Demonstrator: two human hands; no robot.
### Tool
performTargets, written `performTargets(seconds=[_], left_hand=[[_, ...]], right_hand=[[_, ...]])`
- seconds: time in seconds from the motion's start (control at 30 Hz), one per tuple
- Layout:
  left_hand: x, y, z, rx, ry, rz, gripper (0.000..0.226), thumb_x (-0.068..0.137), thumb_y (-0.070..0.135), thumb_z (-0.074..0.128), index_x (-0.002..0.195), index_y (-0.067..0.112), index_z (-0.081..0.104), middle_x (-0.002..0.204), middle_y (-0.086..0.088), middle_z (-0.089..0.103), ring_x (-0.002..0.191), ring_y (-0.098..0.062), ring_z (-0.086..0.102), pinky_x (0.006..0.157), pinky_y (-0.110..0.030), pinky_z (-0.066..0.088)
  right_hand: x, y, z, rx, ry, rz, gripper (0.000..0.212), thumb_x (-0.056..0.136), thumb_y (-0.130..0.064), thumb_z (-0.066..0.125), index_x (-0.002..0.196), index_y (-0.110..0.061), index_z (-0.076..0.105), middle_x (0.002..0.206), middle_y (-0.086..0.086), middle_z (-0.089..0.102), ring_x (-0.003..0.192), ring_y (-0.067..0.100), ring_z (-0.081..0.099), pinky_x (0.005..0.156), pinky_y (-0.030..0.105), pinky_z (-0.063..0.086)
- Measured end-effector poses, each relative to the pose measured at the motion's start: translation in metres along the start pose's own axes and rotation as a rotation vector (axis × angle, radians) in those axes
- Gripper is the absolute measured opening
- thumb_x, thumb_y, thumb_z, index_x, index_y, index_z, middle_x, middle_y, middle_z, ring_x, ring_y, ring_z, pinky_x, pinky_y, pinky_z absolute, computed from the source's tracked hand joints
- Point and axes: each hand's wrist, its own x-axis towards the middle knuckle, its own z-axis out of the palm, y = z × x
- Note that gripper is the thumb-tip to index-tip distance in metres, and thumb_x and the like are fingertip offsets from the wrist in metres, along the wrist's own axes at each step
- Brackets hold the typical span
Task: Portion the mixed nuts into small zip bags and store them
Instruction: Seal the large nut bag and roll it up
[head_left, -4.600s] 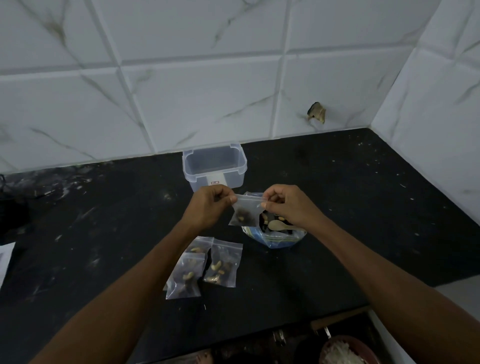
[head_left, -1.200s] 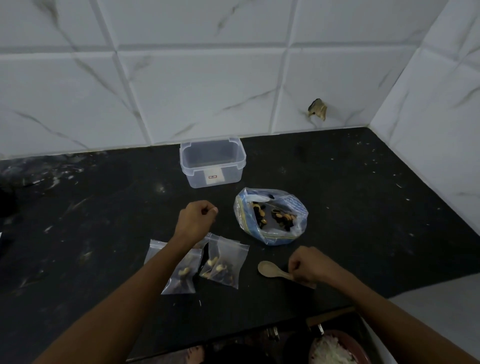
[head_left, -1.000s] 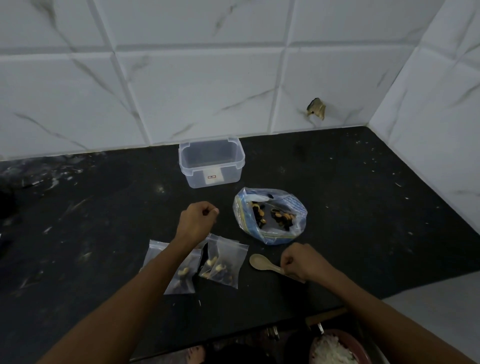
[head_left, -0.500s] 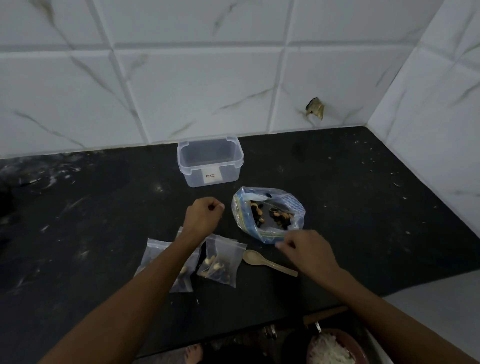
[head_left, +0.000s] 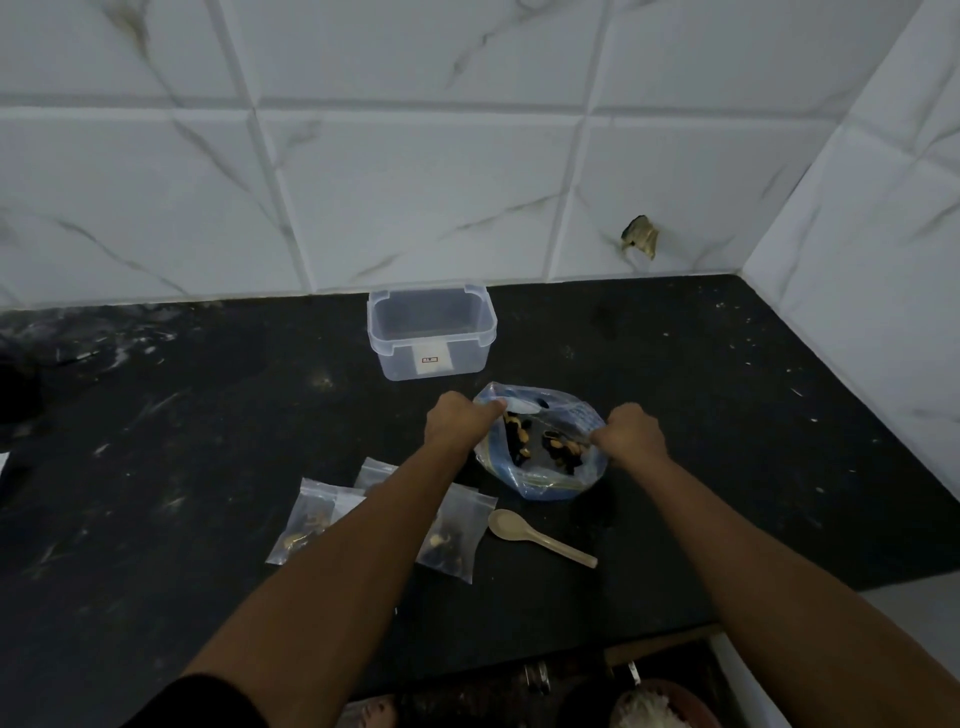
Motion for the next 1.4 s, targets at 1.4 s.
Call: performTargets(seconds=[1.4], left_hand=[[0.005,-0.016,-0.031,-0.644,-0.4,-0.202,0.029,0.093,0.018,0.061,0.119,0.005,0.06,0.118,-0.019,0.066,0.107,-0.032,0.064,0.097,-0.045,0.051]], right_hand=[[0.003,0.023,-0.027,1.131,-0.856,-0.057,0.048,0.079,-0.028,0.073,0.119,-0.005,0.063,0.115,0.016,0.064,0.106,0.029,0.061,0.098,0.046,0.046]])
